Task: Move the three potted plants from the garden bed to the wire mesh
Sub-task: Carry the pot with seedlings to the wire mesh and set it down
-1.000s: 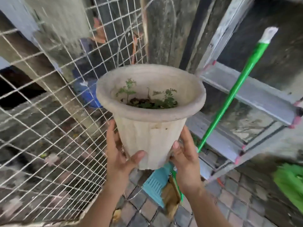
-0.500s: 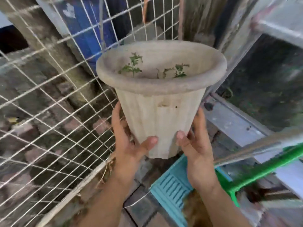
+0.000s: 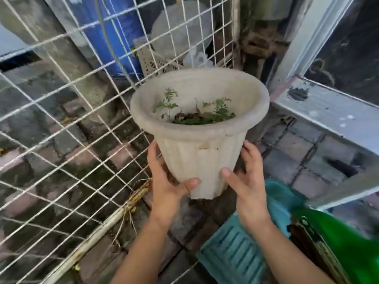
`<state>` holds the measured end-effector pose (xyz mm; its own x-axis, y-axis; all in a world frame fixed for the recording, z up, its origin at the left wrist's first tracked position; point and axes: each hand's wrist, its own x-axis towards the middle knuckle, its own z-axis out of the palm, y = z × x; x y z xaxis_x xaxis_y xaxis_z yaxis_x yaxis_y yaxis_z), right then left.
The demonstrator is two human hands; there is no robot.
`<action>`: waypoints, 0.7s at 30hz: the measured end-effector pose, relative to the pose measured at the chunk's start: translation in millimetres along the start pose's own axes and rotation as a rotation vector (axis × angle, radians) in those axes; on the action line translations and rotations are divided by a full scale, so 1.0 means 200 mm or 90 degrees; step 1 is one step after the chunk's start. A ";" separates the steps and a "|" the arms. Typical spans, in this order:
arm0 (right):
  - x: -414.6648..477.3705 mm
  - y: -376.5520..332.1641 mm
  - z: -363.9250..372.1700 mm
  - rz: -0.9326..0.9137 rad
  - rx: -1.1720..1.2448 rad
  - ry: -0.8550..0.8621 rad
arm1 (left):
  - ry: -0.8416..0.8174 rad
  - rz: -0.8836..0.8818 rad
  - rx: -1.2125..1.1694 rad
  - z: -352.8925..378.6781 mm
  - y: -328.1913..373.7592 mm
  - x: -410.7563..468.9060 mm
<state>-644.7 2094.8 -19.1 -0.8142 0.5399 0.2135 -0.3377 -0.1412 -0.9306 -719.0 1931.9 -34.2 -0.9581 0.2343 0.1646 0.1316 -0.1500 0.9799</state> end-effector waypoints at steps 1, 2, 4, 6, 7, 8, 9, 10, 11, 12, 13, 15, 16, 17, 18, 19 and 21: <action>0.02 0.02 -0.02 -0.011 0.003 -0.001 | -0.001 0.008 0.014 0.01 -0.03 0.01; 0.04 0.04 -0.04 -0.019 0.003 -0.005 | -0.001 0.020 0.029 0.03 -0.05 0.01; 0.08 0.07 -0.08 -0.022 0.010 -0.016 | -0.002 0.036 0.049 0.06 -0.09 0.00; 0.11 0.09 -0.12 -0.020 0.016 -0.023 | -0.012 0.039 0.059 0.09 -0.12 -0.01; 0.12 0.10 -0.14 -0.018 0.018 -0.027 | -0.015 0.038 0.063 0.11 -0.12 -0.01; 0.13 0.11 -0.16 -0.012 0.024 -0.030 | -0.015 0.035 0.064 0.12 -0.13 -0.01; 0.14 0.11 -0.18 -0.004 0.036 -0.036 | -0.014 0.029 0.066 0.13 -0.14 -0.01; 0.14 0.12 -0.19 0.008 0.049 -0.044 | -0.014 0.020 0.066 0.14 -0.16 -0.01; 0.14 0.11 -0.21 0.021 0.058 -0.052 | -0.016 0.012 0.064 0.15 -0.17 -0.01; 0.14 0.11 -0.23 0.031 0.063 -0.058 | -0.018 0.004 0.062 0.15 -0.18 -0.01; 0.15 0.11 -0.25 0.040 0.065 -0.058 | -0.021 -0.002 0.061 0.16 -0.18 -0.01; 0.15 0.10 -0.28 0.059 0.071 -0.056 | -0.033 -0.012 0.069 0.18 -0.19 -0.01; 0.14 0.10 -0.29 0.068 0.070 -0.056 | -0.036 -0.017 0.069 0.18 -0.20 -0.02; 0.14 0.10 -0.30 0.075 0.064 -0.058 | -0.034 -0.023 0.067 0.18 -0.20 -0.02; 0.14 0.11 -0.31 0.080 0.056 -0.061 | -0.032 -0.027 0.067 0.18 -0.20 -0.02; 0.14 0.11 -0.32 0.085 0.049 -0.064 | -0.034 -0.025 0.070 0.17 -0.21 -0.02; 0.12 0.12 -0.33 0.093 0.039 -0.065 | -0.044 -0.016 0.086 0.15 -0.22 -0.02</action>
<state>-641.5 2160.0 -55.0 -0.8992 0.4235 0.1101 -0.2388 -0.2639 -0.9345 -714.2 1965.9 -74.7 -0.9422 0.3028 0.1432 0.1459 -0.0138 0.9892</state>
